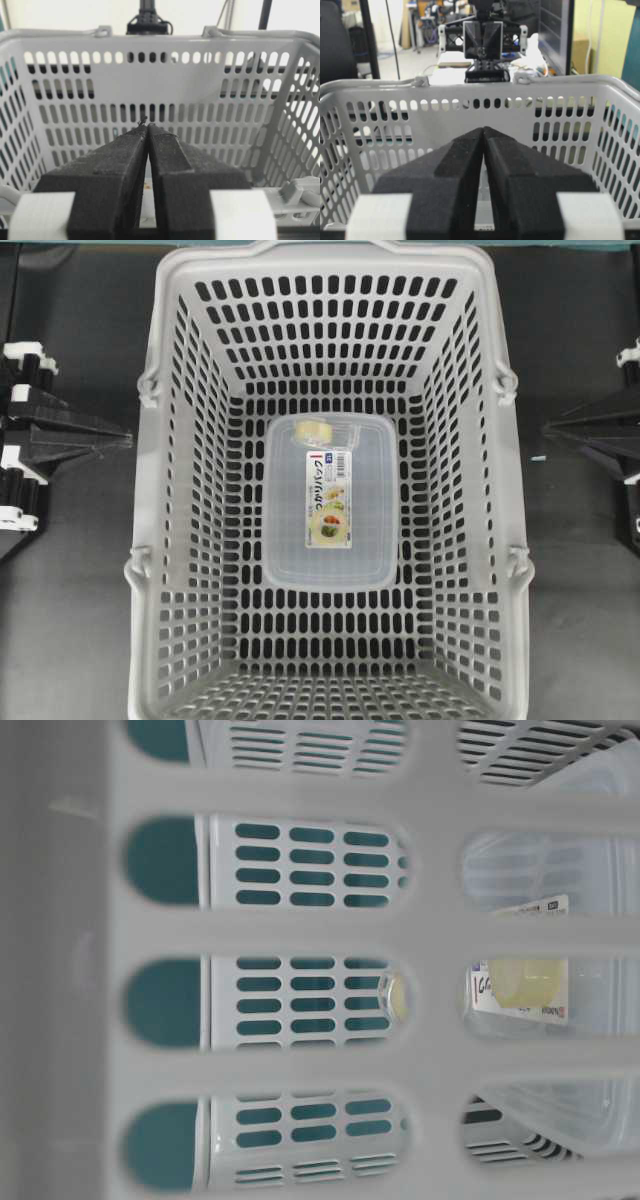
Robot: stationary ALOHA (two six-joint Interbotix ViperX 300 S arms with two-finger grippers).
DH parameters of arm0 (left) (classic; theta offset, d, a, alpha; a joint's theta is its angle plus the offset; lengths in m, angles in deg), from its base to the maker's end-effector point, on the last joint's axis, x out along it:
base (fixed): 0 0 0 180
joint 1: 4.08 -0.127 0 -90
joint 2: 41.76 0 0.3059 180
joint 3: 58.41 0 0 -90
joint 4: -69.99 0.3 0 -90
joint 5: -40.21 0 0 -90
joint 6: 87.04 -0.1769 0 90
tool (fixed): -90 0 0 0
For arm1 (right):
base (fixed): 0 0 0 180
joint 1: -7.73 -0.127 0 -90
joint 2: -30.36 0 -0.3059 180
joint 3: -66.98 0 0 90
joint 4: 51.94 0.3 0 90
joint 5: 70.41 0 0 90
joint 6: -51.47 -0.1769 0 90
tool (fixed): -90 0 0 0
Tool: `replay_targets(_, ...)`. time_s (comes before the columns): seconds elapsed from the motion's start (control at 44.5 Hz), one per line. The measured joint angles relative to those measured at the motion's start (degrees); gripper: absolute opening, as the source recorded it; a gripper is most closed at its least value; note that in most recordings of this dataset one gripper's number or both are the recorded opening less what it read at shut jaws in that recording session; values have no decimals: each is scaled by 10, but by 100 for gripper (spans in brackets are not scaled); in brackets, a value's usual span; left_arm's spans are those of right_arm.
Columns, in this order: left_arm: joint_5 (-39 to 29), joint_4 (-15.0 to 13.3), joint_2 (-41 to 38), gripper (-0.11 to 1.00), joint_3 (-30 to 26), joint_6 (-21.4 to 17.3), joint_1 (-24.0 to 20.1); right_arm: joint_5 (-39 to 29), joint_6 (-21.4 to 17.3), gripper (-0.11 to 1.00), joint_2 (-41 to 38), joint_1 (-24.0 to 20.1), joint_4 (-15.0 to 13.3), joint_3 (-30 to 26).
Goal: Pick up the cellophane tape from the shopping basket with the left arm.
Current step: 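Move the left gripper over the basket toward the tape roll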
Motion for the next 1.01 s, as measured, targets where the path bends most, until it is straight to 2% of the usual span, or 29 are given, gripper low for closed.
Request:
replay_targets(0.067, -13, 5, -4, 2, -8, 3, 0, -1, -1, 1, 0, 0, 0, 0)
replay_targets(0.202, -117, 20, -41, 0, -93, 10, 1, -14, -2, 0, 0, 0, 1, 0)
replay_targets(0.718, -504, 22, -277, 0, -396, 0, 11, -28, -1, 0, 11, 0, 0, -1)
replay_targets(0.898, -566, 22, -346, 0, -454, -1, 18, -30, -1, 1, 11, -1, 0, 0)
replay_targets(1.01, -588, 22, -392, 0, -489, -1, 22, -30, -1, 9, 12, 0, 1, 0)
